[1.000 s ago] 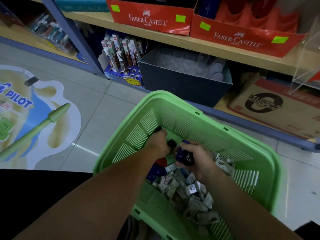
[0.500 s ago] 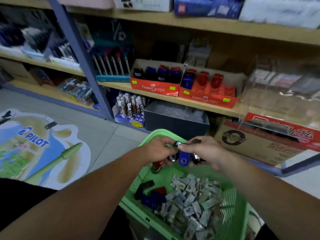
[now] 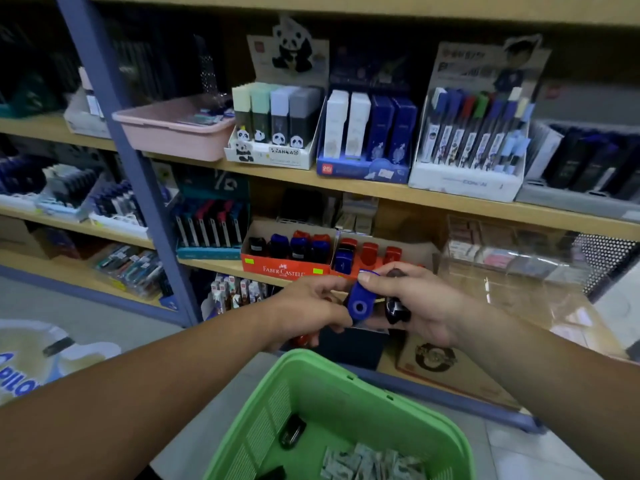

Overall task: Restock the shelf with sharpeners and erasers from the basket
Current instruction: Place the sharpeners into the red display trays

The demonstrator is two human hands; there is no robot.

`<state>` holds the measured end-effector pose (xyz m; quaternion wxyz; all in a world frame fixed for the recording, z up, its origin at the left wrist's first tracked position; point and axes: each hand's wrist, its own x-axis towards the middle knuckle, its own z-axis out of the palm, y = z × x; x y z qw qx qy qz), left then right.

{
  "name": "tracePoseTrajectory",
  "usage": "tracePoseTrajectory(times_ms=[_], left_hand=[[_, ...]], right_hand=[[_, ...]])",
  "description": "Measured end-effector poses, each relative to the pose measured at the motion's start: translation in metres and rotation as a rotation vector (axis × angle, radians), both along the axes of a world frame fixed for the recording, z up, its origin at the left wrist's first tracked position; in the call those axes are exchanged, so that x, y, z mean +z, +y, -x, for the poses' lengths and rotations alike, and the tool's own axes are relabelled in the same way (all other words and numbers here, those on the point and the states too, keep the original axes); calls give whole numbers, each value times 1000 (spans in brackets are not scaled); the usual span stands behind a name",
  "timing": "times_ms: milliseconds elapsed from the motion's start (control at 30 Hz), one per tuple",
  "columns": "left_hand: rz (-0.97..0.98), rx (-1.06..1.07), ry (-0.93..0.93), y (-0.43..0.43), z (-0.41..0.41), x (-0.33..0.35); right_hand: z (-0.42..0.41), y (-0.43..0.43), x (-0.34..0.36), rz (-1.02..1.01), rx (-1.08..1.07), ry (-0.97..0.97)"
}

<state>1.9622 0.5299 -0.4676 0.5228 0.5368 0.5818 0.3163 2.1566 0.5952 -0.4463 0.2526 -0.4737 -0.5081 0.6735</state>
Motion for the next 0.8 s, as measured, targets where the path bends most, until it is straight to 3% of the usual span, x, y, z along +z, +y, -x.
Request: tracePoseTrajectory(times_ms=[267,433,567,800], left_hand=[[-94,99,47,41,-6,-6],[-71,191,-51,68,11,-9],[-49,219,-68,83,16,-13],[12,448,-123,105,27,-28]], right_hand=[[11,34,-13,-17,-74,46],[4,64,-14,74,-158,185],[14,78,-22,20,-248,101],[22,105,-36,-50,-502,47]])
